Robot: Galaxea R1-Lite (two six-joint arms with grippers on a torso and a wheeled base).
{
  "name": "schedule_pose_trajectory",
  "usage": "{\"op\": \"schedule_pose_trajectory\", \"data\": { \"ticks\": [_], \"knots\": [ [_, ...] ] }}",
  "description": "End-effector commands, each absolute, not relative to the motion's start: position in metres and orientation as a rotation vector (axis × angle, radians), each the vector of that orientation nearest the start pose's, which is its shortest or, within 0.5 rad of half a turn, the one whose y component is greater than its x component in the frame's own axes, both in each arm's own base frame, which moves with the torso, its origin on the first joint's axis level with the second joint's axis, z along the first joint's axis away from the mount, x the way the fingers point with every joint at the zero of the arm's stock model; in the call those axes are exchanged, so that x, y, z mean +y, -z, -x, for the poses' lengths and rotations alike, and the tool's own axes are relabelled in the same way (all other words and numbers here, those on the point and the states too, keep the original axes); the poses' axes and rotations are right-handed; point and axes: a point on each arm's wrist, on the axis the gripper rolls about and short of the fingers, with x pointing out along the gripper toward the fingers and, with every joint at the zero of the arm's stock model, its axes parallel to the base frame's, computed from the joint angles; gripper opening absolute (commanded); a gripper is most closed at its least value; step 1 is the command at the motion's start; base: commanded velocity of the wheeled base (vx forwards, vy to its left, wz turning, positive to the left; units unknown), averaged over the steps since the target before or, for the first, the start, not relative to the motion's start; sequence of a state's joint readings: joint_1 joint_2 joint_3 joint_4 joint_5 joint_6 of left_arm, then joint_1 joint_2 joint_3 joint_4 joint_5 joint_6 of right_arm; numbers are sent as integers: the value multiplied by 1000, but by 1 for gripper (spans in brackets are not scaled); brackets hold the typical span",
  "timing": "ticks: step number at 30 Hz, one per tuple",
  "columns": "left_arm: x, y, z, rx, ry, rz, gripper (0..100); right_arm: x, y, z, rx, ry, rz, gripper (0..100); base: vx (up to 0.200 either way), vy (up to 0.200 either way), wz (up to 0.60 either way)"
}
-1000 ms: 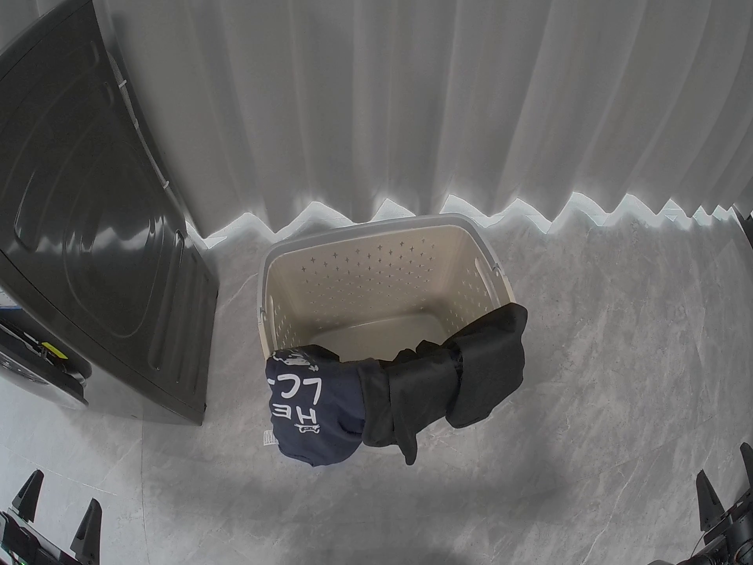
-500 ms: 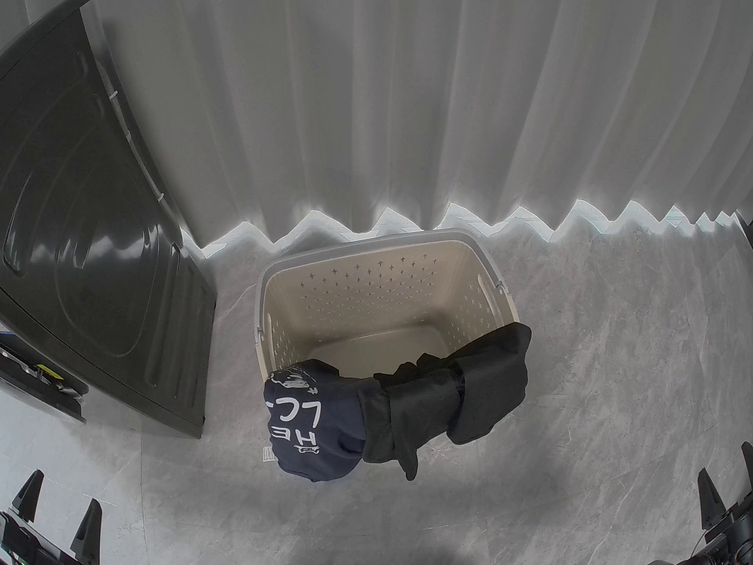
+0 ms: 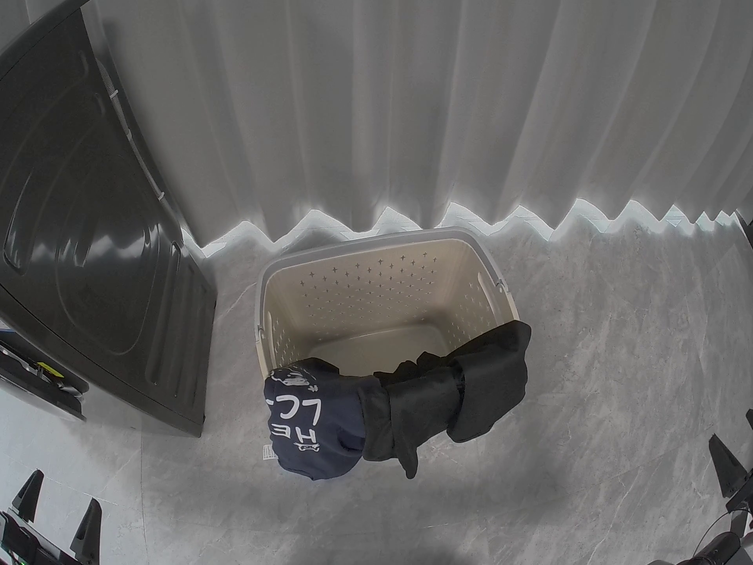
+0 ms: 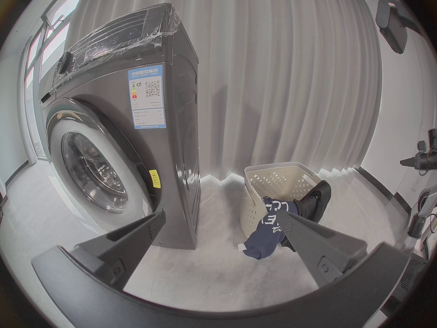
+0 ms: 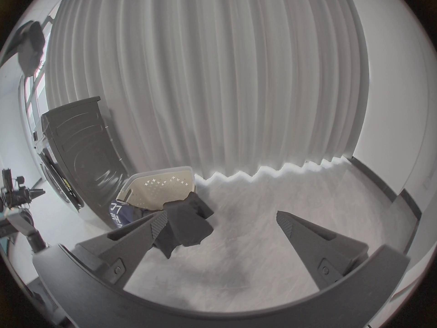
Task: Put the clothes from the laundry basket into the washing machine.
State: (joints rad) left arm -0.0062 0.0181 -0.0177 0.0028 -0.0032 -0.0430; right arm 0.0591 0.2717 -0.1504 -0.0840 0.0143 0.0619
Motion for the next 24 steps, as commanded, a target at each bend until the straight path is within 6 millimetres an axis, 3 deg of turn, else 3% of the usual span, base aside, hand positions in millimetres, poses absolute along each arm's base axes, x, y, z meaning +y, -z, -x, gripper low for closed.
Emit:
{"op": "schedule_pose_trajectory", "data": {
  "ticks": [1, 3, 4, 12, 19, 24],
  "knots": [
    [0, -76, 23, 2, 9, 44, 100, 20, -146, -89, 368, -218, -150, 100, 0, 0, 0],
    [0, -76, 23, 2, 9, 44, 100, 23, -148, -97, 373, -227, -143, 100, 0, 0, 0],
    [0, -76, 23, 2, 9, 46, 100, 29, -149, -121, 400, -223, -129, 100, 0, 0, 0],
    [0, -76, 23, 2, 9, 46, 100, 55, -139, -192, 558, -250, -105, 100, 0, 0, 0],
    [0, -76, 23, 2, 8, 46, 100, 74, -126, -225, 562, -283, -91, 100, 0, 0, 0],
    [0, -76, 23, 2, 8, 46, 100, 83, -118, -233, 552, -307, -82, 100, 120, 0, 0]
  ]
}}
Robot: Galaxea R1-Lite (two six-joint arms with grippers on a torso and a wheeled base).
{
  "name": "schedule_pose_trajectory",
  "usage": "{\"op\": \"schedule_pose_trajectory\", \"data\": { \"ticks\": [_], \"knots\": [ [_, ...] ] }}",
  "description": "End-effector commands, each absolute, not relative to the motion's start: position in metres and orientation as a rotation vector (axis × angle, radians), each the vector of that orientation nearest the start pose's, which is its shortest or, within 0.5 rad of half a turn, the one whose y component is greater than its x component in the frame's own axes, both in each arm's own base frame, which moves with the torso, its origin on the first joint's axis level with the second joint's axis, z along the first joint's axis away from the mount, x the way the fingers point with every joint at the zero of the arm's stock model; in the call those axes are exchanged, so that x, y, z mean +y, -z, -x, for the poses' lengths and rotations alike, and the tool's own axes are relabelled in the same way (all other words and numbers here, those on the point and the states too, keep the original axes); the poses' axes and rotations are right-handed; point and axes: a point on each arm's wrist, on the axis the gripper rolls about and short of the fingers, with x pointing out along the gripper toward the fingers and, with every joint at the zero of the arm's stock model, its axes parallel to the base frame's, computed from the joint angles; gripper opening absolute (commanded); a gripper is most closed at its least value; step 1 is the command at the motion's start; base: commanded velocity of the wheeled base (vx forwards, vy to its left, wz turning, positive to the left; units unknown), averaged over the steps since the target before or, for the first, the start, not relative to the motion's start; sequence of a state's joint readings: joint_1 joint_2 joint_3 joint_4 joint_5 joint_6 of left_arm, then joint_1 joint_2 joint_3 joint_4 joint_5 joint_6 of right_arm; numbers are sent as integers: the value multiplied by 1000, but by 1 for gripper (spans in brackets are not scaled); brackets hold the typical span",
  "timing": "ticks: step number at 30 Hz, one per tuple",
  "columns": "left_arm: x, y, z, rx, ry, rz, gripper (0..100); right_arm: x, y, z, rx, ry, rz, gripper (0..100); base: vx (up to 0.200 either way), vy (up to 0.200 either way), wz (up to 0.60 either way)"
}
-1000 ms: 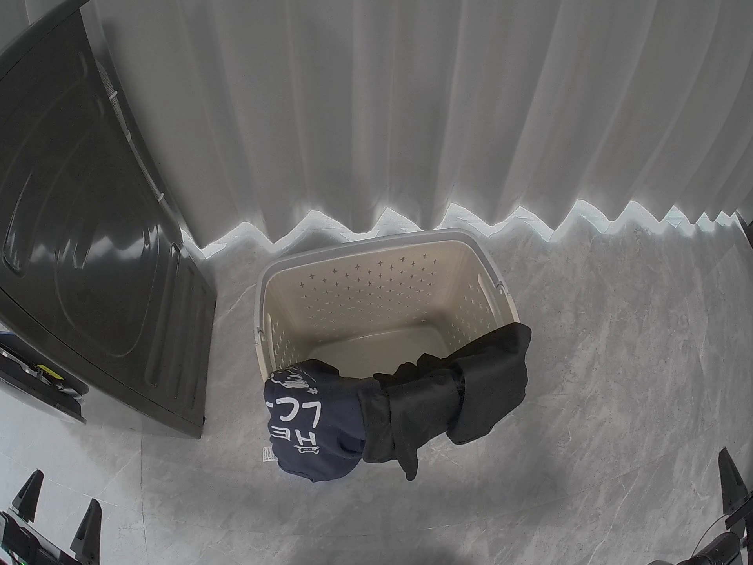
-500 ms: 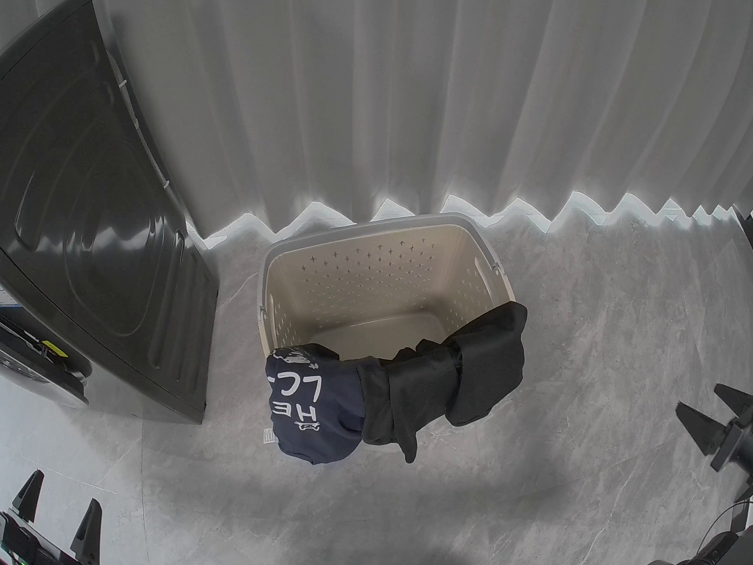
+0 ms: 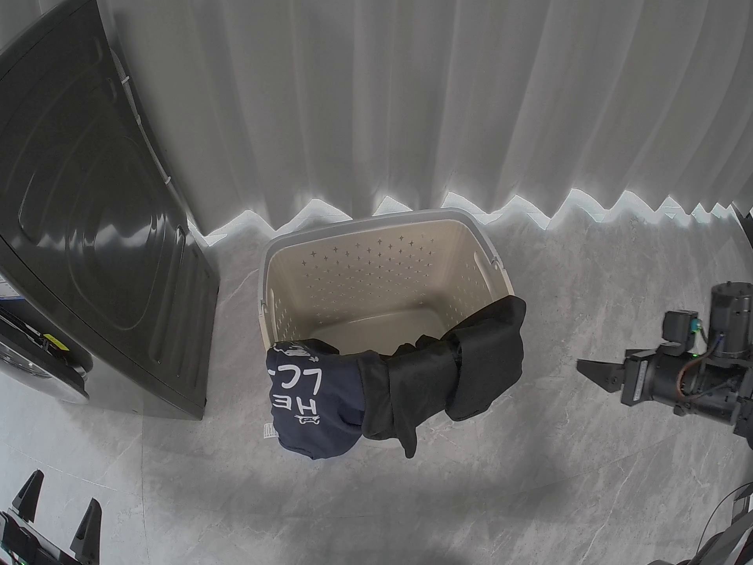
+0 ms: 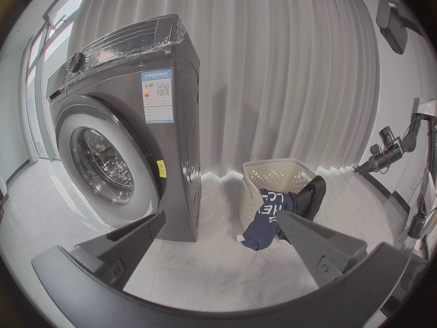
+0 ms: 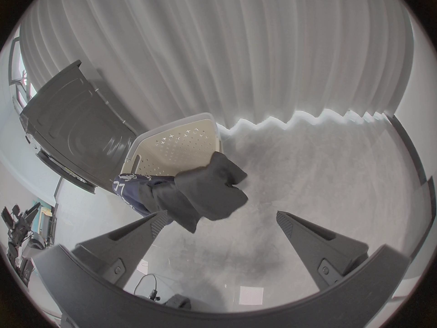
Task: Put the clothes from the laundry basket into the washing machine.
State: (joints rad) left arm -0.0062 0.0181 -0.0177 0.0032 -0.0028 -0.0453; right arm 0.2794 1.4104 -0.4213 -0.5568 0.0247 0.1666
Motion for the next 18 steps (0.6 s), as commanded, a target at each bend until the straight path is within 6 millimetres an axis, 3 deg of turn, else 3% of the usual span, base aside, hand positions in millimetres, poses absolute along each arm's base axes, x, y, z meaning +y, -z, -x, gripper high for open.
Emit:
{"op": "schedule_pose_trajectory", "data": {
  "ticks": [1, 3, 18],
  "knots": [
    [0, -76, 23, 2, 8, 46, 100, 84, -118, -233, 554, -310, -81, 100, 200, 0, 0],
    [0, -76, 23, 2, 8, 48, 100, 86, -117, -235, 556, -316, -79, 100, 200, 0, 0],
    [0, -76, 23, 2, 6, 49, 100, 110, -95, -238, 643, -387, -46, 100, 0, 0, 0]
  ]
}}
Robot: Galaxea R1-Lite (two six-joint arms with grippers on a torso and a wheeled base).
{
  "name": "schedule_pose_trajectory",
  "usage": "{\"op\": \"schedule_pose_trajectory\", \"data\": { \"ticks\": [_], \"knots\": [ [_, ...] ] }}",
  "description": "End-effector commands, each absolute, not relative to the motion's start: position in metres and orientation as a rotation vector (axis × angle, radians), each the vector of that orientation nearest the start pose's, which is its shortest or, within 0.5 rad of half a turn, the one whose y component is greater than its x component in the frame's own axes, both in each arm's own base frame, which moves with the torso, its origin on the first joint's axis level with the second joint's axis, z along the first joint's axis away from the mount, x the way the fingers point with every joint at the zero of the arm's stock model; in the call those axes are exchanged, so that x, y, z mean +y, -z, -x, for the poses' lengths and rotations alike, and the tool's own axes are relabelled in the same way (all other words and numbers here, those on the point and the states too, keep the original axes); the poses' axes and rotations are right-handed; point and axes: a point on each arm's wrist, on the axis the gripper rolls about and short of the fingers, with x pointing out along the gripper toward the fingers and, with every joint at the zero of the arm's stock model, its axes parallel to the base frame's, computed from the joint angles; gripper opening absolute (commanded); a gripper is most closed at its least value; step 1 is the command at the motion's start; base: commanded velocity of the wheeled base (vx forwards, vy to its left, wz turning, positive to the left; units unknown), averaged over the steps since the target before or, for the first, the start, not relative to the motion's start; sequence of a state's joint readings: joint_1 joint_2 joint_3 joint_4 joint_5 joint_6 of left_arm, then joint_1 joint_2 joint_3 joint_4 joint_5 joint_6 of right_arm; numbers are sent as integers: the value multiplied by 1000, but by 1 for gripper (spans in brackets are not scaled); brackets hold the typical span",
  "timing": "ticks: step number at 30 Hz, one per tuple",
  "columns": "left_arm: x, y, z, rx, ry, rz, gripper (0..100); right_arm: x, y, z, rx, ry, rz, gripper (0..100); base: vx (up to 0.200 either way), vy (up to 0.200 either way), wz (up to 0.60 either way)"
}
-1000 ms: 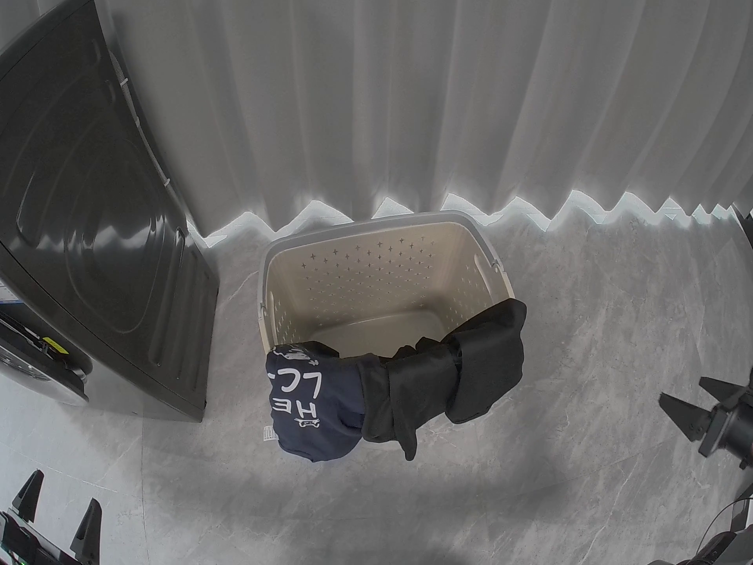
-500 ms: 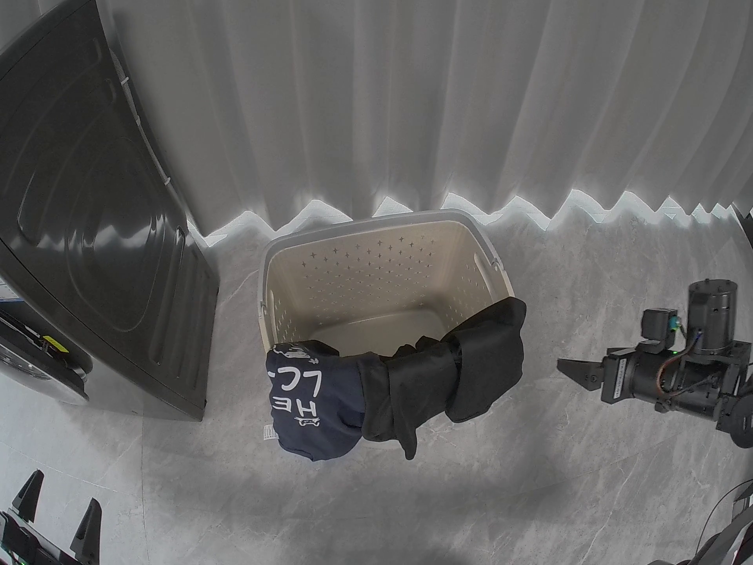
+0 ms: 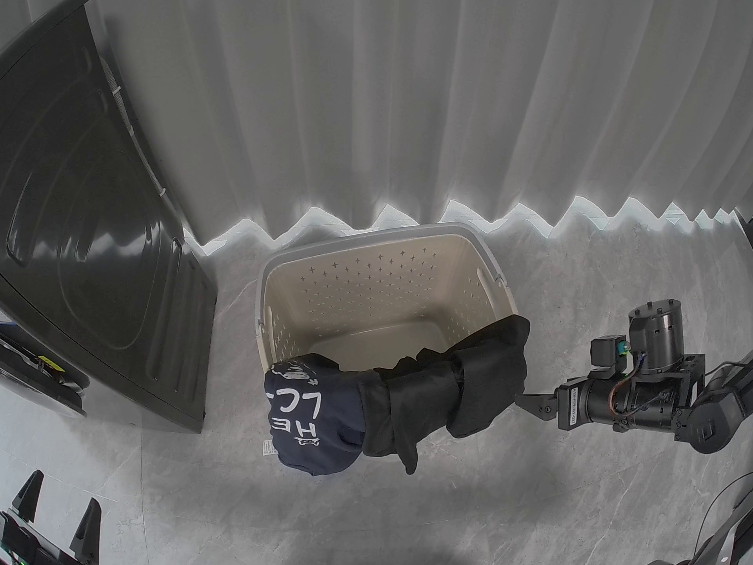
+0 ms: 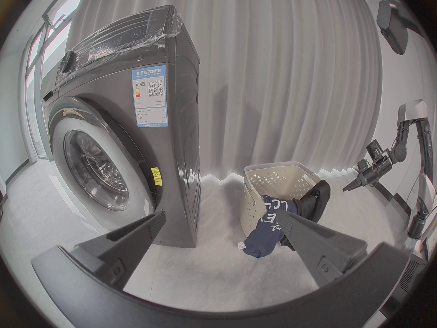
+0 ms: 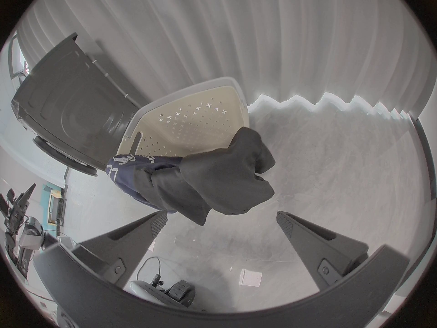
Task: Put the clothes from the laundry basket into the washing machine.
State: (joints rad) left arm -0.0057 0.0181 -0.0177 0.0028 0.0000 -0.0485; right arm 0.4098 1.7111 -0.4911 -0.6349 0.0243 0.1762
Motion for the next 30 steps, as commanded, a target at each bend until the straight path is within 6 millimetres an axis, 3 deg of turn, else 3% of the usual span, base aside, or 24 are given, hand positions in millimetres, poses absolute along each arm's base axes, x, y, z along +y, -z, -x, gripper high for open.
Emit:
{"op": "schedule_pose_trajectory", "data": {
  "ticks": [1, 15, 30],
  "knots": [
    [0, -76, 23, 2, 6, 49, 100, 111, -93, -239, 651, -390, -43, 100, 0, 0, 0],
    [0, -76, 23, 2, 6, 51, 100, 133, -59, -270, 661, -415, -8, 100, 0, 0, 0],
    [0, -76, 23, 2, 6, 51, 100, 147, -38, -309, 587, -414, -20, 100, 0, 0, 0]
  ]
}}
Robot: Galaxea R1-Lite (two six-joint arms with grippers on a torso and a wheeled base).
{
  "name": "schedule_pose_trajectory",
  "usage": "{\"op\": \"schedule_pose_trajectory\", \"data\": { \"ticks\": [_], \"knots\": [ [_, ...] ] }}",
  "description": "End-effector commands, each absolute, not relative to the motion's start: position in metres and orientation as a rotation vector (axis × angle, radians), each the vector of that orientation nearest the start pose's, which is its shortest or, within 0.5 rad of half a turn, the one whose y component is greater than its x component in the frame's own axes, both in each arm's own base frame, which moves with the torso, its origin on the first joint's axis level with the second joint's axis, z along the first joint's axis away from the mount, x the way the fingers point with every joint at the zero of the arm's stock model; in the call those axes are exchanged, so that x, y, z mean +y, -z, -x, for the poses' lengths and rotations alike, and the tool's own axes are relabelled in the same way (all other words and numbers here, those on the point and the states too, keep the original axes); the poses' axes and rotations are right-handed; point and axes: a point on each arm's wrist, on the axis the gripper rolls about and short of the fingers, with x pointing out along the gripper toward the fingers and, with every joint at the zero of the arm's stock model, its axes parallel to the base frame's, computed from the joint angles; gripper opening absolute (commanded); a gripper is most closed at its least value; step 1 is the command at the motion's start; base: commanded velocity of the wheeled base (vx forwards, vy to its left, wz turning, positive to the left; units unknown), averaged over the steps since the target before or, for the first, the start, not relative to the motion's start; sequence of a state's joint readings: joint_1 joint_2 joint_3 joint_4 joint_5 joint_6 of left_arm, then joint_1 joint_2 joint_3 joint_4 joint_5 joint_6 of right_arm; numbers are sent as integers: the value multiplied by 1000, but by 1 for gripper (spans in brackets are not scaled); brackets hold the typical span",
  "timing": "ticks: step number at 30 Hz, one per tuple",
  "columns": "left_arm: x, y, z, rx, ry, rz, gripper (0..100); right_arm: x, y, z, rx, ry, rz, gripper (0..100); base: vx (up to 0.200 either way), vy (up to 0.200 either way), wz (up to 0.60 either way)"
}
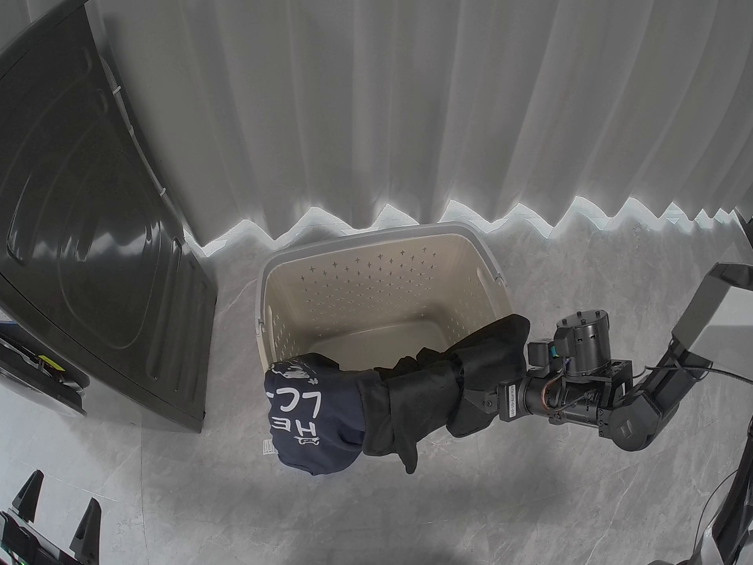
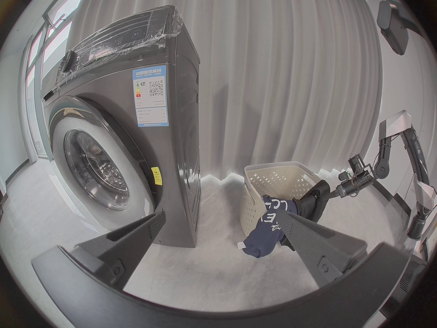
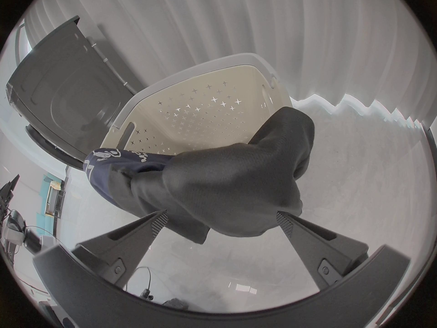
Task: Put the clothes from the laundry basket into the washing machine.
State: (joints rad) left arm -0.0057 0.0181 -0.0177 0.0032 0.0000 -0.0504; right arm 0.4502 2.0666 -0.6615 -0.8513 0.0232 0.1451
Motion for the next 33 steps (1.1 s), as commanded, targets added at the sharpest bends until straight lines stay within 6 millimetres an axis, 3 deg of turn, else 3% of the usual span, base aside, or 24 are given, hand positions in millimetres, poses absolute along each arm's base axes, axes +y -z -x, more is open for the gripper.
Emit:
{"op": "schedule_pose_trajectory", "data": {
  "ticks": [1, 4, 5, 11, 20, 22, 28, 33],
  "knots": [
    [0, -76, 23, 2, 6, 51, 100, 148, -38, -311, 578, -413, -22, 100, 0, 0, 0],
    [0, -76, 23, 2, 6, 51, 100, 148, -38, -313, 563, -415, -28, 100, 0, 0, 0],
    [0, -76, 23, 2, 6, 51, 100, 149, -38, -313, 552, -422, -31, 0, 0, 0, 0],
    [0, -76, 23, 2, 6, 51, 100, 152, -38, -309, 532, -459, -40, 0, 0, 0, 0],
    [0, -76, 23, 2, 6, 51, 100, 156, -47, -279, 514, -523, -33, 0, 0, 0, 0],
    [0, -76, 23, 2, 6, 51, 100, 153, -54, -270, 490, -534, -37, 0, 0, 0, 0],
    [0, -76, 23, 2, 6, 51, 100, 144, -108, -243, 309, -570, -82, 0, 0, 0, 0],
    [0, -76, 23, 2, 6, 51, 100, 140, -119, -234, 276, -578, -94, 0, 0, 0, 0]
  ]
}}
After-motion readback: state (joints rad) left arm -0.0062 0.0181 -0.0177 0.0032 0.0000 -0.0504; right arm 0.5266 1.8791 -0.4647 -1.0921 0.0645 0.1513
